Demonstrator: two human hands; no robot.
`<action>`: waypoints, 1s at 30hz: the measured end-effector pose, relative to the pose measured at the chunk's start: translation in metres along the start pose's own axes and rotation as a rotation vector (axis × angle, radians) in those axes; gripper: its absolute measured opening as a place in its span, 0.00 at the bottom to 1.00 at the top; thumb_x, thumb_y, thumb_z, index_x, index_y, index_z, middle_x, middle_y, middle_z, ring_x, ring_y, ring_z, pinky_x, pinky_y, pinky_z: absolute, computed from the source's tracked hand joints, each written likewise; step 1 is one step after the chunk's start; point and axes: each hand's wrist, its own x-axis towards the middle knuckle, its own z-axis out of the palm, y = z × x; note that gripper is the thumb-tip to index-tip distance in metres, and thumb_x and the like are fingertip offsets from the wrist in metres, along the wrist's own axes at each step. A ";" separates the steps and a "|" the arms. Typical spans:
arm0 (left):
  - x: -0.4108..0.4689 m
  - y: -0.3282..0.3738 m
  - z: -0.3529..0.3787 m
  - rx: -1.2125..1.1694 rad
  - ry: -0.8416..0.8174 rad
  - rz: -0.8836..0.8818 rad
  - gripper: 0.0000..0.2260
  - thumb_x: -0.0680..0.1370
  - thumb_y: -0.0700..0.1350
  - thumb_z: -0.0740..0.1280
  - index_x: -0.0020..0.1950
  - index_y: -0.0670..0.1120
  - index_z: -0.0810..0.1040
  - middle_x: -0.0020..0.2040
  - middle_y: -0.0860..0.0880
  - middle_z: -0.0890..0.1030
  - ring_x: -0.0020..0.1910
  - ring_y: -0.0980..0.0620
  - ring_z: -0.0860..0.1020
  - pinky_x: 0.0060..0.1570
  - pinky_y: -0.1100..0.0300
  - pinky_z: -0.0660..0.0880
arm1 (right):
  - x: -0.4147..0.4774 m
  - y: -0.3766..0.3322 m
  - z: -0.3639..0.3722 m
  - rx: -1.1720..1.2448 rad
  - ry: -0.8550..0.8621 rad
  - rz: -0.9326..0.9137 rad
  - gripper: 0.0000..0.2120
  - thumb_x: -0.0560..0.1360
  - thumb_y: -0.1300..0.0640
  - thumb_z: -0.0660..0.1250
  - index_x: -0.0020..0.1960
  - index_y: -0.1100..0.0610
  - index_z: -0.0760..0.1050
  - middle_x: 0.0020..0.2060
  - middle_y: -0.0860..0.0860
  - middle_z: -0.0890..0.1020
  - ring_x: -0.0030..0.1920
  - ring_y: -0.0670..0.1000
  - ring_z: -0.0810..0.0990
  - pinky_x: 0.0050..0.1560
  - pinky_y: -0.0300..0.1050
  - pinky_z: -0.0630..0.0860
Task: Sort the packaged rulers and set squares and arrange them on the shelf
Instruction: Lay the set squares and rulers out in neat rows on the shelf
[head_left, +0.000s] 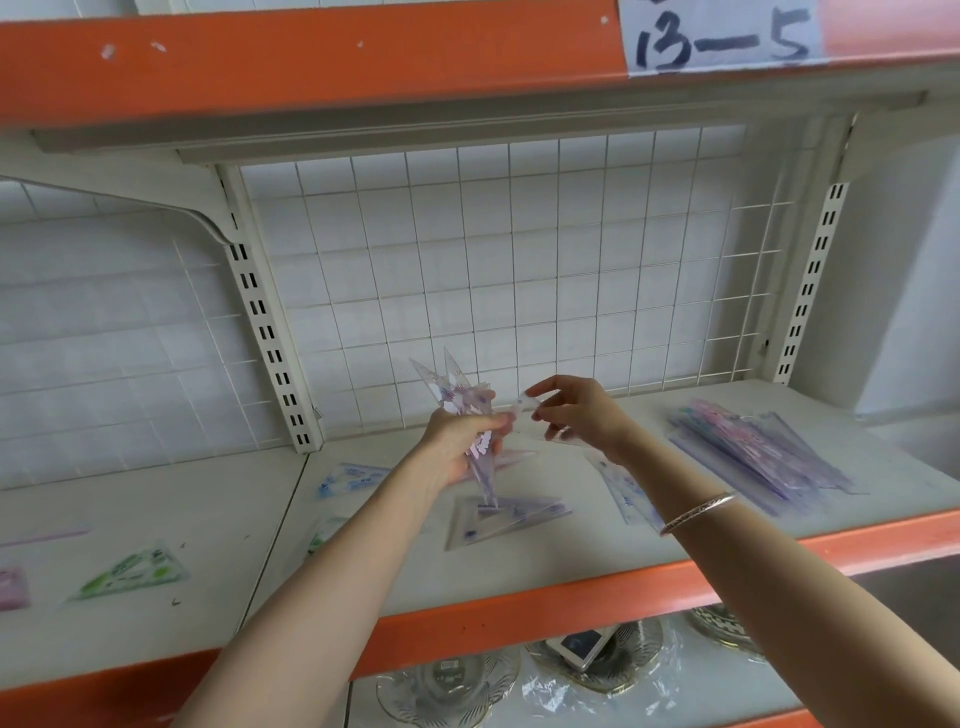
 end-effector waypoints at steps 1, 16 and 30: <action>0.001 -0.001 0.002 -0.002 0.004 -0.002 0.19 0.71 0.27 0.69 0.60 0.39 0.76 0.37 0.41 0.83 0.30 0.50 0.82 0.24 0.63 0.73 | 0.002 0.003 0.000 -0.081 0.018 -0.036 0.11 0.74 0.63 0.69 0.55 0.54 0.77 0.45 0.54 0.81 0.33 0.47 0.78 0.38 0.40 0.73; 0.029 -0.015 0.029 -0.054 0.093 -0.125 0.09 0.78 0.32 0.60 0.53 0.43 0.73 0.37 0.42 0.78 0.32 0.48 0.77 0.23 0.64 0.72 | 0.030 0.034 -0.040 -0.678 0.220 -0.056 0.30 0.67 0.56 0.77 0.67 0.52 0.72 0.58 0.49 0.78 0.62 0.53 0.70 0.61 0.49 0.61; 0.044 -0.023 0.048 0.084 0.135 0.023 0.06 0.75 0.28 0.64 0.47 0.36 0.77 0.40 0.38 0.79 0.34 0.43 0.80 0.33 0.52 0.80 | 0.058 0.074 -0.052 -0.628 -0.002 0.040 0.28 0.66 0.60 0.77 0.65 0.56 0.74 0.60 0.52 0.78 0.59 0.52 0.77 0.59 0.42 0.71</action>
